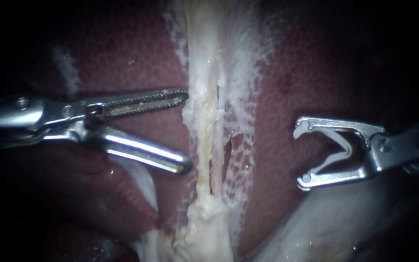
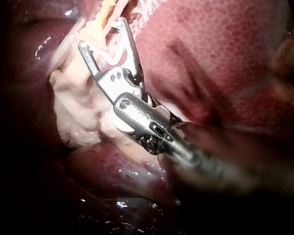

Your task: Grabbing gallbladder

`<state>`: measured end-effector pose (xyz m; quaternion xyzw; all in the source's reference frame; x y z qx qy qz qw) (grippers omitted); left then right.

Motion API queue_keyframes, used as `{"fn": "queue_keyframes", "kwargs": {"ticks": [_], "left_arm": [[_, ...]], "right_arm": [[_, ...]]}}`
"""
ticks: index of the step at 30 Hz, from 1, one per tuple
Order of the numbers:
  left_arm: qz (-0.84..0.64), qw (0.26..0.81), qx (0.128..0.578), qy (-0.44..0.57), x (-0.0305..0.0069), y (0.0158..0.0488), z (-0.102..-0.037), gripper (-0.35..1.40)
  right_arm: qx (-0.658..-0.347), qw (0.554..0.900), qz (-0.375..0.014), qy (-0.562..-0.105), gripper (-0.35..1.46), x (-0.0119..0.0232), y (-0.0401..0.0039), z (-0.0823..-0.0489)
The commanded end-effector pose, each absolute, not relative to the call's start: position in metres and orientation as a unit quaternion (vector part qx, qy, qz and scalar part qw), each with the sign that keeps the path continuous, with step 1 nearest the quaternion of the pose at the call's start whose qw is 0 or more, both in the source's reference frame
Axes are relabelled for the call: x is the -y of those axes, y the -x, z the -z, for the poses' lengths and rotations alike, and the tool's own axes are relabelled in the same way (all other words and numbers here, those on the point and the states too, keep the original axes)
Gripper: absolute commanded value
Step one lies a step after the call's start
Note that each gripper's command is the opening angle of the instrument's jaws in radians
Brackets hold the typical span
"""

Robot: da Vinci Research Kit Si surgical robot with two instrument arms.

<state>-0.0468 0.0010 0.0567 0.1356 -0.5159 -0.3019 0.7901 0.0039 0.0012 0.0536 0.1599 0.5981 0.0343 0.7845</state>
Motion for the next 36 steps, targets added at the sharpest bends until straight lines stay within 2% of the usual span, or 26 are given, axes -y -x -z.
{"fn": "queue_keyframes", "kwargs": {"ticks": [1,6,8,12,15,36], "left_arm": [[0.305,0.790,0.514,-0.135,-0.0011,0.0468,-0.0569,0.57],[0.320,0.791,0.505,-0.132,-0.0018,0.0468,-0.0581,0.49],[0.325,0.790,0.503,-0.132,-0.0021,0.0468,-0.0584,0.39],[0.344,0.785,0.497,-0.137,-0.0025,0.0467,-0.0585,0.05],[0.359,0.783,0.487,-0.142,-0.0026,0.0464,-0.0585,-0.35],[0.380,0.784,0.469,-0.144,-0.0026,0.0455,-0.0590,-0.35]], "right_arm": [[-0.598,0.784,-0.034,-0.160,0.60,-0.0012,-0.0039,-0.0536],[-0.598,0.784,-0.034,-0.160,0.60,-0.0012,-0.0039,-0.0536],[-0.598,0.784,-0.034,-0.160,0.60,-0.0012,-0.0039,-0.0536],[-0.598,0.784,-0.034,-0.160,0.60,-0.0012,-0.0039,-0.0536],[-0.598,0.784,-0.034,-0.160,0.60,-0.0012,-0.0039,-0.0536],[-0.598,0.785,-0.034,-0.160,0.60,-0.0012,-0.0039,-0.0536]]}}
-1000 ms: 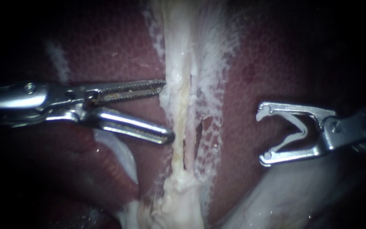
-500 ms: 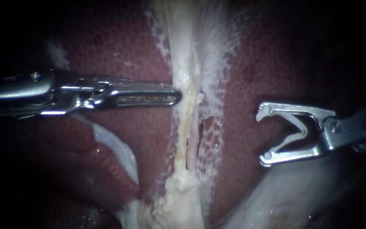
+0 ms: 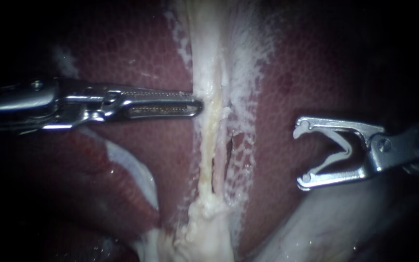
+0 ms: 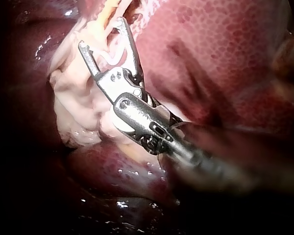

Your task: Grabbing gallbladder

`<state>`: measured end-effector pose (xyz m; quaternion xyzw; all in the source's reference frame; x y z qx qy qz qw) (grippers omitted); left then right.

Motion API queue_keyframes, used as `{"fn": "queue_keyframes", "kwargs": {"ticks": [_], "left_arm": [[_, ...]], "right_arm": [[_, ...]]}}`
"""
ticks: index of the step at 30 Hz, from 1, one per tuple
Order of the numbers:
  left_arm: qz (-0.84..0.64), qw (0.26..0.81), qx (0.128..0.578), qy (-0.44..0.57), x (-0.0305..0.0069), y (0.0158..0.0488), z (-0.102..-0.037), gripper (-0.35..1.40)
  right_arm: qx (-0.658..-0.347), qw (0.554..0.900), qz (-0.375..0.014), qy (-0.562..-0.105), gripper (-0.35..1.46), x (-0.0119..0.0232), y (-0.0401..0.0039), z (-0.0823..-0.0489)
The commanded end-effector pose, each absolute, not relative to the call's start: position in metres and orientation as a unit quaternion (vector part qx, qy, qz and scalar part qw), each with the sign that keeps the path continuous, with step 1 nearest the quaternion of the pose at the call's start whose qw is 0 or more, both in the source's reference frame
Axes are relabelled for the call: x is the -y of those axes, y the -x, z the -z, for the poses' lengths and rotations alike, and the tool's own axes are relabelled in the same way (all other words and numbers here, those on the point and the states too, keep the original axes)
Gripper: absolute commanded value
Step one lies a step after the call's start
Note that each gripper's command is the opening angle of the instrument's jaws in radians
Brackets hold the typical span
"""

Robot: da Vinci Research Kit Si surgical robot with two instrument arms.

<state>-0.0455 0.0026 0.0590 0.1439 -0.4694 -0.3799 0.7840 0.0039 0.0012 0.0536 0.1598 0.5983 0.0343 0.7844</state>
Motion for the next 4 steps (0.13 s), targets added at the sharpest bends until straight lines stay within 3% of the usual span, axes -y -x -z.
{"fn": "queue_keyframes", "kwargs": {"ticks": [1,4], "left_arm": [[0.380,0.784,0.469,-0.144,-0.0026,0.0455,-0.0590,-0.35],[0.379,0.785,0.468,-0.145,-0.0026,0.0456,-0.0589,-0.35]], "right_arm": [[-0.598,0.785,-0.034,-0.160,0.60,-0.0012,-0.0039,-0.0536],[-0.598,0.785,-0.034,-0.160,0.60,-0.0012,-0.0039,-0.0536]]}}
